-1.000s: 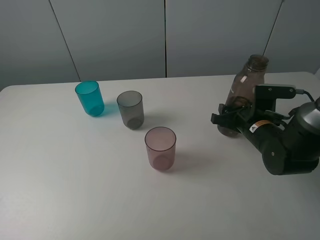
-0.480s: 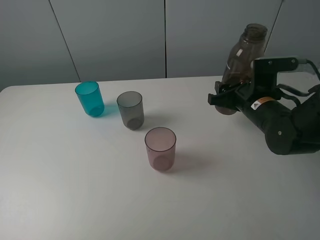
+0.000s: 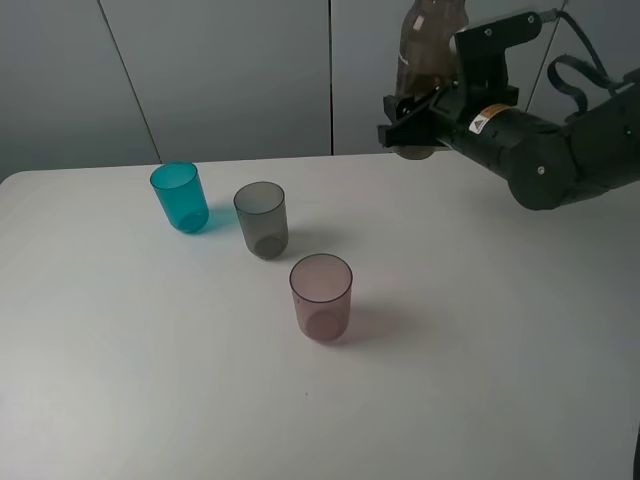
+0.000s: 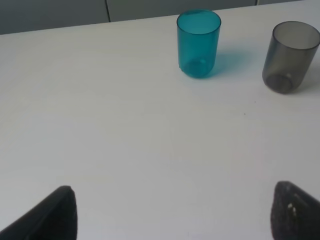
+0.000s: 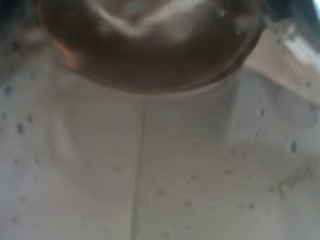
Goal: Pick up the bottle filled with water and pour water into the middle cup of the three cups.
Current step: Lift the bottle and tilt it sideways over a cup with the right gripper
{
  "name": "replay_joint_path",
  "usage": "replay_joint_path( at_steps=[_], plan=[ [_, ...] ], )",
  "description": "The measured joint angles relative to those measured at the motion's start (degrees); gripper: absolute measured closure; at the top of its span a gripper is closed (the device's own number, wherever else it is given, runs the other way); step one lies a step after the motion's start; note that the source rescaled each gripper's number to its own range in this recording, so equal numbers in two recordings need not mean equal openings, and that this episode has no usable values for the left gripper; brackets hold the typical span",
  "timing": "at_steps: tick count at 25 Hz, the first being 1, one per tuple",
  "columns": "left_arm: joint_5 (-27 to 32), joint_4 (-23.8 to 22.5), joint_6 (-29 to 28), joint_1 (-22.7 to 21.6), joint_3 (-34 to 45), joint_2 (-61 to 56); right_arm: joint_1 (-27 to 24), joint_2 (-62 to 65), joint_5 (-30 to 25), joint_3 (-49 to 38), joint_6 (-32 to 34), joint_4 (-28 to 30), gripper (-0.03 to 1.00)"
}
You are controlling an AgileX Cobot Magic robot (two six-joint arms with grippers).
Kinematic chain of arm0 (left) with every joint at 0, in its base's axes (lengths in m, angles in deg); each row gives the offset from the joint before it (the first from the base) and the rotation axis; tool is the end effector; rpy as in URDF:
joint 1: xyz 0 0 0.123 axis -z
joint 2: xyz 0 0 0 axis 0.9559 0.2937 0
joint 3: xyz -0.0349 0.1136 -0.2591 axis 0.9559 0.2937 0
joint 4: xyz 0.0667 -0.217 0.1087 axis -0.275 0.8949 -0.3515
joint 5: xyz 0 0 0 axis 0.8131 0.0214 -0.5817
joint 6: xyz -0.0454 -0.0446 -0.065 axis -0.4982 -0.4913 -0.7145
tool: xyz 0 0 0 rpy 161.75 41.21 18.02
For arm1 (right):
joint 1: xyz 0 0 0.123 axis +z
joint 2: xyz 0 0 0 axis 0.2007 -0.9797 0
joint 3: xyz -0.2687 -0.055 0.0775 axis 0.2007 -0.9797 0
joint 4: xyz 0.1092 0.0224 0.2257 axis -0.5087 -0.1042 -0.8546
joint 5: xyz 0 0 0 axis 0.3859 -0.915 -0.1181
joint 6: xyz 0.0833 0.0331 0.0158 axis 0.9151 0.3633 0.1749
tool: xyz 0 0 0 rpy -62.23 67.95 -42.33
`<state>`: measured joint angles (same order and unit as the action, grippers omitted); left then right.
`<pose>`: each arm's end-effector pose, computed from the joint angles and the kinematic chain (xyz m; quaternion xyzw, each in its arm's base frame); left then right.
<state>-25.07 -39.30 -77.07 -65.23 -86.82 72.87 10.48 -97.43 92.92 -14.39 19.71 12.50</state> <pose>-0.0076 0.0023 0.2785 0.0482 0.8533 -0.0323 0.5182 0.3433 0.1384 0.1825 -0.1852 0.7400 0.0850 0.6410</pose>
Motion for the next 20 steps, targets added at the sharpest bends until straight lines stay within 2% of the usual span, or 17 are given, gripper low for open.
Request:
replay_joint_path(
  at_steps=[9, 17, 20],
  plan=[
    [0.0, 0.0, 0.0, 0.0, 0.0, 0.0, -1.4, -8.3, -0.2, 11.6, 0.4, 15.5, 0.97],
    [0.0, 0.0, 0.0, 0.0, 0.0, 0.0, -1.4, -16.1, -0.4, 18.7, -0.5, 24.2, 0.97],
    [0.0, 0.0, 0.0, 0.0, 0.0, 0.0, -1.4, -17.8, 0.6, 21.1, -2.5, 25.5, 0.97]
  ],
)
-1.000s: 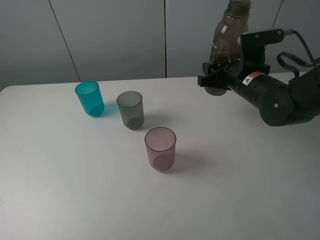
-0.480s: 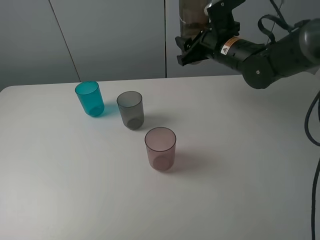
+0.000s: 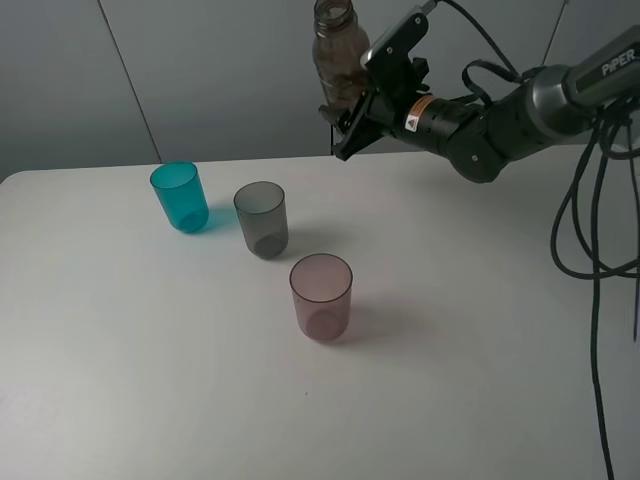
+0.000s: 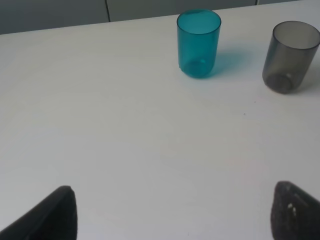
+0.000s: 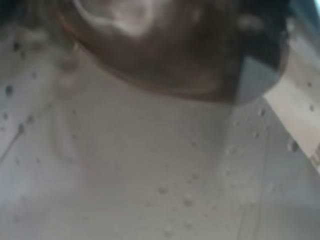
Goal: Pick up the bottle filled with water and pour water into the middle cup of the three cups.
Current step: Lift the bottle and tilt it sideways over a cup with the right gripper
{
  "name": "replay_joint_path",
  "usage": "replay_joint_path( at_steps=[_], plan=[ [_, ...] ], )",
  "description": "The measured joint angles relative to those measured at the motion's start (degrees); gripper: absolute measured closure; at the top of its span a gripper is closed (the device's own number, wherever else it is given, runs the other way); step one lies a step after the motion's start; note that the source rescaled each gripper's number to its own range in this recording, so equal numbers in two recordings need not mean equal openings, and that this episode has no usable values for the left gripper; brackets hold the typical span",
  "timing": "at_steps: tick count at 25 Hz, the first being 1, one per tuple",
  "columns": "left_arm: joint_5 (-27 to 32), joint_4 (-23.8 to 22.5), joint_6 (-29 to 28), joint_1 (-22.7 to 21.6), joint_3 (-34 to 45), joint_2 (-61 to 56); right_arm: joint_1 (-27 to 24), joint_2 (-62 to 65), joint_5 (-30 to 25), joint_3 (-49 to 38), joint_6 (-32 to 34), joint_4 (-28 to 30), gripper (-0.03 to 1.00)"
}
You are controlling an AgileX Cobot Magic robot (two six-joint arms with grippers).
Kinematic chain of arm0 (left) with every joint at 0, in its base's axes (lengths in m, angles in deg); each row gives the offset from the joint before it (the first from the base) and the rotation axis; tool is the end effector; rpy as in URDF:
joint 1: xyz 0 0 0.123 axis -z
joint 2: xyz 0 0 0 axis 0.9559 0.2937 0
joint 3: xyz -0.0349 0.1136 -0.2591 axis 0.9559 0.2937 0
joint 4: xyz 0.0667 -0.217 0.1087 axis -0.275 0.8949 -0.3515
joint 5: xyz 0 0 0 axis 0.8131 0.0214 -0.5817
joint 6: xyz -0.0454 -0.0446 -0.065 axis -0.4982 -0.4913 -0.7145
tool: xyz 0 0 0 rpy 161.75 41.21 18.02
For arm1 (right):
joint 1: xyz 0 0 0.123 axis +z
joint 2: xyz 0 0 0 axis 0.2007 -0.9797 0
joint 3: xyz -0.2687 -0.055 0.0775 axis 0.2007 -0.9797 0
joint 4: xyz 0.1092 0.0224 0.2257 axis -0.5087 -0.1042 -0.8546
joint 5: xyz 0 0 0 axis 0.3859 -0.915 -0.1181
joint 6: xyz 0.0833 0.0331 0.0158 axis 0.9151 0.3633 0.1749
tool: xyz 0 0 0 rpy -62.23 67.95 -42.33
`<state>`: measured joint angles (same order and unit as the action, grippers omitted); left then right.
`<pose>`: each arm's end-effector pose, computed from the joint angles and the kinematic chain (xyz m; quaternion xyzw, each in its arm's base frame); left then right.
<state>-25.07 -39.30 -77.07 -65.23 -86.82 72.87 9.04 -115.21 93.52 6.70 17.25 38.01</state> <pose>-0.0076 0.0023 0.2785 0.0482 0.8533 -0.0323 0.5182 0.4133 0.1841 0.1481 -0.3948 0.6427 0.0720 0.6526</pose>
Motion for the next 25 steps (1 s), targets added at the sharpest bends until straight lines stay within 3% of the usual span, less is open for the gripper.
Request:
replay_joint_path(
  at_steps=[8, 25],
  plan=[
    [0.0, 0.0, 0.0, 0.0, 0.0, 0.0, 1.1, -5.0, -0.6, 4.9, -5.9, 2.9, 0.97],
    [0.0, 0.0, -0.1, 0.0, 0.0, 0.0, 3.6, -11.2, -1.9, 8.9, -21.3, 2.6, 0.97]
  ],
)
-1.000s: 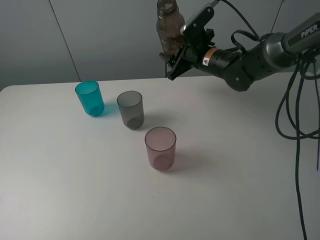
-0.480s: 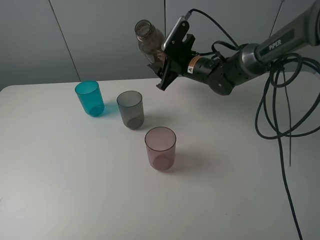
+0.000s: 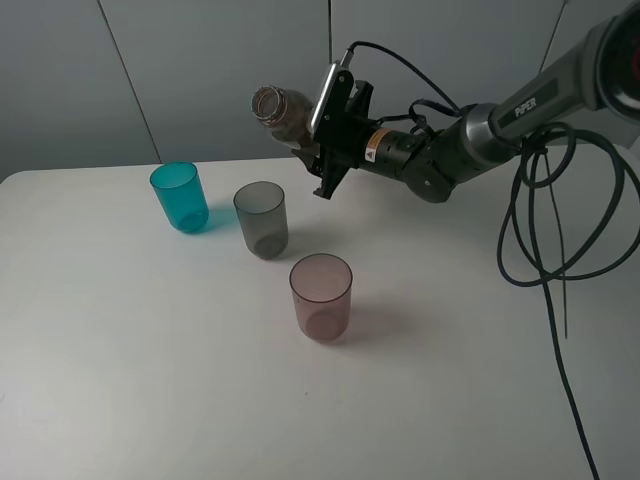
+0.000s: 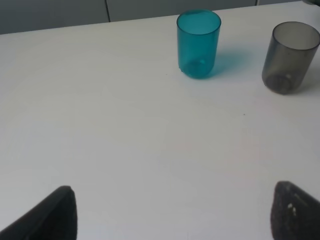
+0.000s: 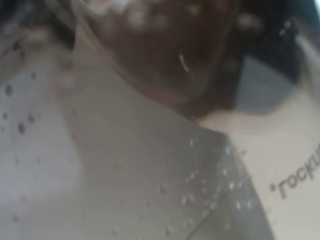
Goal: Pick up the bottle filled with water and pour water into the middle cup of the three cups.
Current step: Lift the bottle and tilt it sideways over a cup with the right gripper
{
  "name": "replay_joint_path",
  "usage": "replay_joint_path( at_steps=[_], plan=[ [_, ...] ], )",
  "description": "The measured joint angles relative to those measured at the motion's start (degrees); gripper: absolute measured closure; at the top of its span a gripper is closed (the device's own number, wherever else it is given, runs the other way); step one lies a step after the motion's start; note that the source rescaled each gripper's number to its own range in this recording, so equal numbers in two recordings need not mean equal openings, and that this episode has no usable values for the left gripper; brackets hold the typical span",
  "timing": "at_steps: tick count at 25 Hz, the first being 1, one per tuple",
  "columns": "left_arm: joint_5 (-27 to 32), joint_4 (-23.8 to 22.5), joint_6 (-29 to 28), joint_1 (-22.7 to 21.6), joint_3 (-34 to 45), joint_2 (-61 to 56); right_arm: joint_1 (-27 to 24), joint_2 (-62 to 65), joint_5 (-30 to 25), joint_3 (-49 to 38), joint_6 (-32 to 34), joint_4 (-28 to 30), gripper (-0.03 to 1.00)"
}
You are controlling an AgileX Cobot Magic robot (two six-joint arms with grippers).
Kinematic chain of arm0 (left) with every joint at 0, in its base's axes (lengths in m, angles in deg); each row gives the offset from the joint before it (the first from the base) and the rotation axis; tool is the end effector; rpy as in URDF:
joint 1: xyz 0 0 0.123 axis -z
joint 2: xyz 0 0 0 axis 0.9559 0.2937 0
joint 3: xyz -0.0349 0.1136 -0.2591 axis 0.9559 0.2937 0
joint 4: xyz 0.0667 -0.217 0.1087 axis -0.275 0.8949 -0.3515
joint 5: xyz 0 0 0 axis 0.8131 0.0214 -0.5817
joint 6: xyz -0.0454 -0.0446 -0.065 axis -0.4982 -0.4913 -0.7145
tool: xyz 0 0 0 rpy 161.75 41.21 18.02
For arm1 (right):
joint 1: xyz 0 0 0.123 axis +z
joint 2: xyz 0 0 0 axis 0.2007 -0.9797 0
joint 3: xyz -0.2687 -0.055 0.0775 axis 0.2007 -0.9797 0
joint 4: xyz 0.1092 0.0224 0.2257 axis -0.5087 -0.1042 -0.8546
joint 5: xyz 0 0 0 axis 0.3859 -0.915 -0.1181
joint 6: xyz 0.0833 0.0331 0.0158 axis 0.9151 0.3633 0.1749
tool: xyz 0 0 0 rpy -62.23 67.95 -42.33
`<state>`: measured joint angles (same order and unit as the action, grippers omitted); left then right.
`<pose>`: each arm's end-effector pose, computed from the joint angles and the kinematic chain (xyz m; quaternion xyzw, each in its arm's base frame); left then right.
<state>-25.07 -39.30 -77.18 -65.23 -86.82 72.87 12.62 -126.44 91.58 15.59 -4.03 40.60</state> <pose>-0.0076 0.0023 0.2785 0.0474 0.8533 -0.0328 0.5182 0.4269 0.2229 0.0933 -0.5526 0.5504 -0.0259 0.6253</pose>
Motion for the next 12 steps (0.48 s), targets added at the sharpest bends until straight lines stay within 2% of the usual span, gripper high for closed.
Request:
replay_joint_path(
  at_steps=[5, 12],
  plan=[
    [0.0, 0.0, 0.0, 0.0, 0.0, 0.0, -0.3, -2.2, -0.3, 2.6, -2.4, -0.4, 0.97],
    [0.0, 0.0, 0.0, 0.0, 0.0, 0.0, -0.6, -2.6, -1.1, 3.0, -10.2, -1.0, 0.97]
  ],
)
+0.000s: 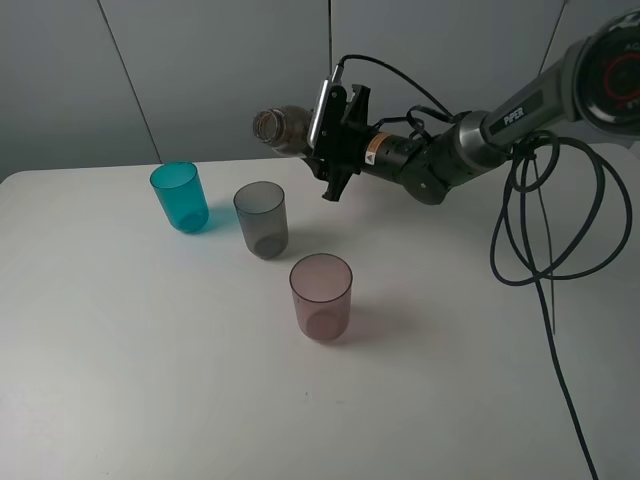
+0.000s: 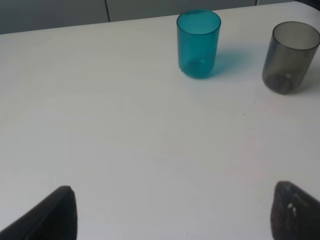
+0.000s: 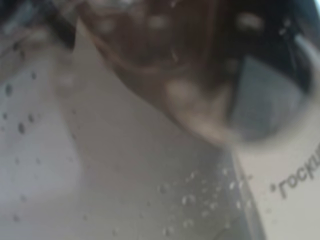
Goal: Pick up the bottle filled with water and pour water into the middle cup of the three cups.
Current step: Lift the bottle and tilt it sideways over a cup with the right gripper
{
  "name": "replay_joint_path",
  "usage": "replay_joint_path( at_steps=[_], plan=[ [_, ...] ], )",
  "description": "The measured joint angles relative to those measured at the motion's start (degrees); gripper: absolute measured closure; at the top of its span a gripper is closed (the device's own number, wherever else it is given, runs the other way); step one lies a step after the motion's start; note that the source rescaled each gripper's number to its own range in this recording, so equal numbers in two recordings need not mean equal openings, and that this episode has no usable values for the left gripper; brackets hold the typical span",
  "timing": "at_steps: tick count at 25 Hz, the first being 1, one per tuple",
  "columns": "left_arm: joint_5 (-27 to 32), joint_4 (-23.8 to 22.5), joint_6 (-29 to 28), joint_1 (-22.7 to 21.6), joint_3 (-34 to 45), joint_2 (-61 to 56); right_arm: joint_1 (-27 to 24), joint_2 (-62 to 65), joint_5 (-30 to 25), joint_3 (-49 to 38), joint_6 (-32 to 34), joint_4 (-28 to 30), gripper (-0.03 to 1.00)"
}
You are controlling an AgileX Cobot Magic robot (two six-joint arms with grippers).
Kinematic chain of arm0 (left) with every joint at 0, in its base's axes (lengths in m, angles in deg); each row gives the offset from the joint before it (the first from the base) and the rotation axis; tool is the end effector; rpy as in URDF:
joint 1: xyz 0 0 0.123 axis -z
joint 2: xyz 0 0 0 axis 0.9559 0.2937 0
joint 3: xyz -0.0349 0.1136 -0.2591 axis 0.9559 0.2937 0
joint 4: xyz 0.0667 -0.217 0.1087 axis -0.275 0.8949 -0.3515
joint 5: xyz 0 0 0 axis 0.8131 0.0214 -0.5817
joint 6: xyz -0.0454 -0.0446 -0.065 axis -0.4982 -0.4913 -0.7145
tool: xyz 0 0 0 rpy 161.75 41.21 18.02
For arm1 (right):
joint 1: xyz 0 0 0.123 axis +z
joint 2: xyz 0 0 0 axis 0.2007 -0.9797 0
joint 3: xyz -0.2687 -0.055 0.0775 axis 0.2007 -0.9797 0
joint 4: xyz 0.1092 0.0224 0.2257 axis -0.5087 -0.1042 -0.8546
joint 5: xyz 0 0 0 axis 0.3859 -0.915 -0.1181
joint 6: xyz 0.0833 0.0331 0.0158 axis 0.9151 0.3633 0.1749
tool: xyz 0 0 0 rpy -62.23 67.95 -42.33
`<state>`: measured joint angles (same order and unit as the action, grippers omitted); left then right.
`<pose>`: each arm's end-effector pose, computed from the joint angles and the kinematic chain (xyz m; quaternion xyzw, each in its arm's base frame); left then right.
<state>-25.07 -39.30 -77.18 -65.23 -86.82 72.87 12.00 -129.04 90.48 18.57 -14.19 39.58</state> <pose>-0.0076 0.0023 0.2785 0.0474 0.8533 -0.0328 0.5182 0.4384 0.2205 0.0832 -0.5922 0.5118 -0.0873 0.6163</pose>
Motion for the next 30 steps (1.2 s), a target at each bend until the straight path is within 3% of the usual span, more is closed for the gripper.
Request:
replay_joint_path(
  at_steps=[17, 30],
  plan=[
    [0.0, 0.0, 0.0, 0.0, 0.0, 0.0, -0.7, -1.0, -0.8, 0.3, -14.8, -1.6, 0.97],
    [0.0, 0.0, 0.0, 0.0, 0.0, 0.0, -0.7, -1.0, -0.2, 1.6, -20.3, -4.5, 0.97]
  ],
)
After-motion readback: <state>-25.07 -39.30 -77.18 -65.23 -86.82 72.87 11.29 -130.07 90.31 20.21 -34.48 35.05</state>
